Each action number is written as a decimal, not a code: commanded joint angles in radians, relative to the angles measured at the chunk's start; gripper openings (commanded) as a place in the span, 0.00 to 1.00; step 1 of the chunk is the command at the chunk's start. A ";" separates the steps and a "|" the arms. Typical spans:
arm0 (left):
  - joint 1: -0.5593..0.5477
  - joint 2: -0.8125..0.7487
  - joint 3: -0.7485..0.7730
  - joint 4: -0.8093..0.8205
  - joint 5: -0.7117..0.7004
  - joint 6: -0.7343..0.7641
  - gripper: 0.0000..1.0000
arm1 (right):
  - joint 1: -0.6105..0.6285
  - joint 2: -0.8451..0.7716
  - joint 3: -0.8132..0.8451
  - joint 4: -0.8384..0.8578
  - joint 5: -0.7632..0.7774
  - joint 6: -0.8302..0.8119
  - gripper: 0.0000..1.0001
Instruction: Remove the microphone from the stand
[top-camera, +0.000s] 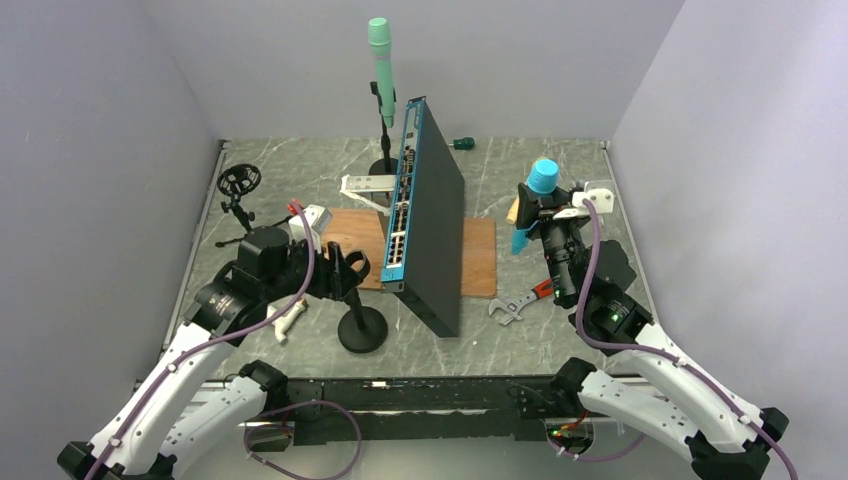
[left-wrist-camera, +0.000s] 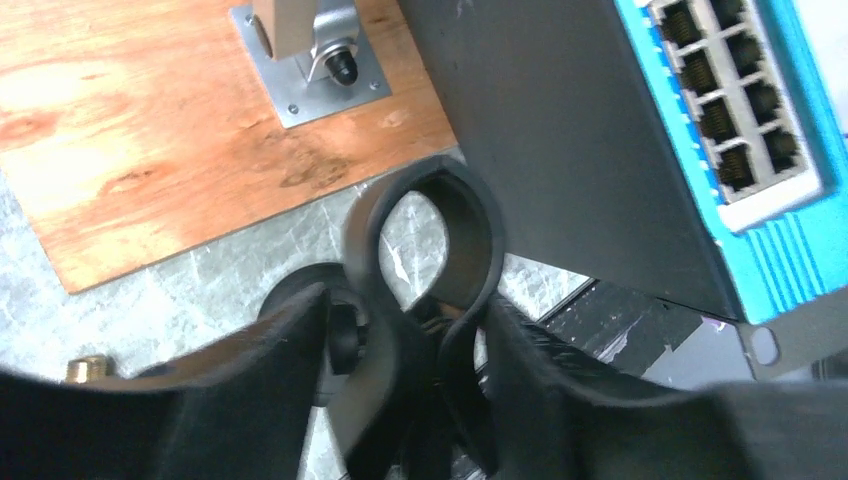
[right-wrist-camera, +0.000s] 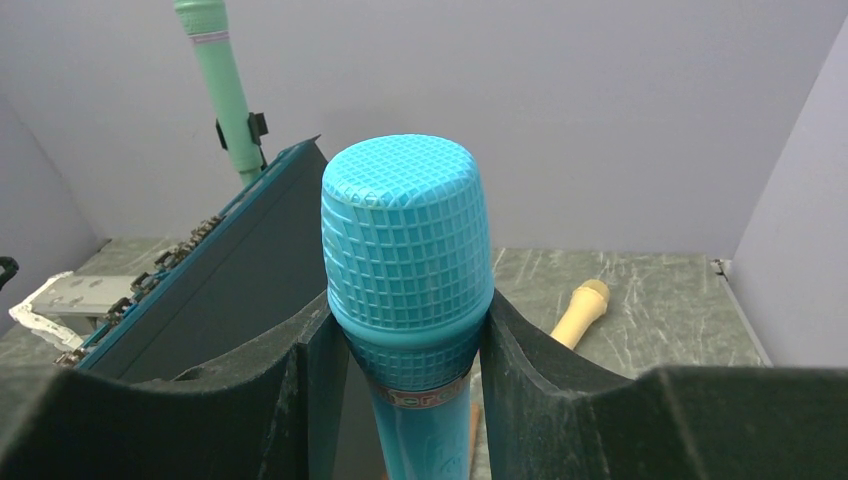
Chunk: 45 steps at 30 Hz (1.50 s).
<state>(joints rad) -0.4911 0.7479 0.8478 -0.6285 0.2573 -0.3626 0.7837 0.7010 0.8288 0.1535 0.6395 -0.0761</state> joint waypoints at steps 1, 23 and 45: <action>-0.011 0.040 0.014 -0.129 -0.091 0.052 0.44 | -0.007 0.006 0.000 0.049 0.002 0.018 0.00; -0.012 0.270 0.453 -0.332 -0.508 0.096 0.00 | -0.042 0.016 -0.030 0.070 -0.028 0.020 0.00; 0.235 0.616 0.736 0.124 -0.723 0.056 0.00 | -0.052 -0.050 -0.071 0.050 -0.057 0.051 0.00</action>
<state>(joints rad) -0.3008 1.3094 1.5311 -0.7578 -0.3996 -0.2970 0.7353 0.6796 0.7635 0.1654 0.5934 -0.0345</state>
